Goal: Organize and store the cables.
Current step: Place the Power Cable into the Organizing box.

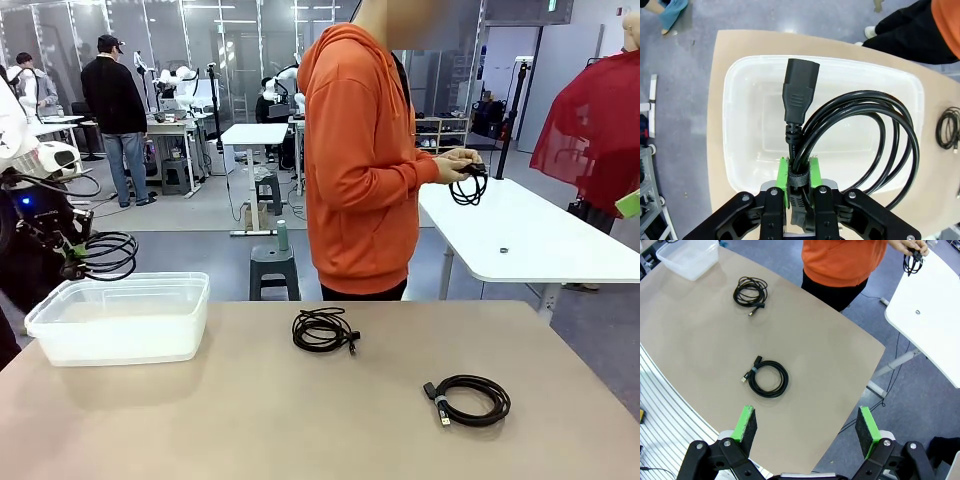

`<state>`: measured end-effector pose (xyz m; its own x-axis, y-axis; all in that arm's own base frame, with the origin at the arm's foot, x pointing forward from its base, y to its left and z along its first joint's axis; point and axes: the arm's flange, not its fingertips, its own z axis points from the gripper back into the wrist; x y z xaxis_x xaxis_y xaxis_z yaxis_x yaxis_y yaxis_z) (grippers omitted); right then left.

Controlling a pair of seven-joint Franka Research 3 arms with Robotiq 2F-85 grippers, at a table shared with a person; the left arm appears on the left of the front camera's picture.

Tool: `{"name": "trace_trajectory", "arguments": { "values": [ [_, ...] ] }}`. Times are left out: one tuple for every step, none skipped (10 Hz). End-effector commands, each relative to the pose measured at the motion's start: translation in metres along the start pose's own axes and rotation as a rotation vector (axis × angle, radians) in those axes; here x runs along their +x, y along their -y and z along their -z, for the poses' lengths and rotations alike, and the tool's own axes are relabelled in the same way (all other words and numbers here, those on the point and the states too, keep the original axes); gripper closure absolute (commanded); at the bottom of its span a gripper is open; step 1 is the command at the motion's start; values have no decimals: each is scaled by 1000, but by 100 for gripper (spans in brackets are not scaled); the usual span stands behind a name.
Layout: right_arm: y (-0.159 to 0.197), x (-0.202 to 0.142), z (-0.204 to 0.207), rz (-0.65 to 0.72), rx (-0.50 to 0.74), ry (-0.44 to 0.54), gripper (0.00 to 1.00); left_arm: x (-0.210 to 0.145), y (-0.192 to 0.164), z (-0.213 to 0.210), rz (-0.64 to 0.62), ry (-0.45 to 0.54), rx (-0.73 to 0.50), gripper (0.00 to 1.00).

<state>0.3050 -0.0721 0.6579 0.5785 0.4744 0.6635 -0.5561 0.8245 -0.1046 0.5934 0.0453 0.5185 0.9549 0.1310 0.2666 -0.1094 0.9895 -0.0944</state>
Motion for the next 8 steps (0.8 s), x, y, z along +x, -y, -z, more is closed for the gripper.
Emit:
{"name": "trace_trajectory", "arguments": {
  "values": [
    [1,0,0,4,1,0,0,20,-15,14,76,-21,19,81],
    [1,0,0,4,1,0,0,30,-22,27,133,-6,19,81],
    [1,0,0,4,1,0,0,38,-28,41,158,-24,3,81],
    [1,0,0,4,1,0,0,46,-31,54,163,-63,15,81],
    [1,0,0,4,1,0,0,50,-33,66,152,-84,13,81],
    [1,0,0,4,1,0,0,52,-34,78,160,-113,-2,81],
    [1,0,0,4,1,0,0,52,-37,95,169,-122,-33,81],
    [1,0,0,4,1,0,0,49,-38,106,176,-134,-28,81]
  ]
}}
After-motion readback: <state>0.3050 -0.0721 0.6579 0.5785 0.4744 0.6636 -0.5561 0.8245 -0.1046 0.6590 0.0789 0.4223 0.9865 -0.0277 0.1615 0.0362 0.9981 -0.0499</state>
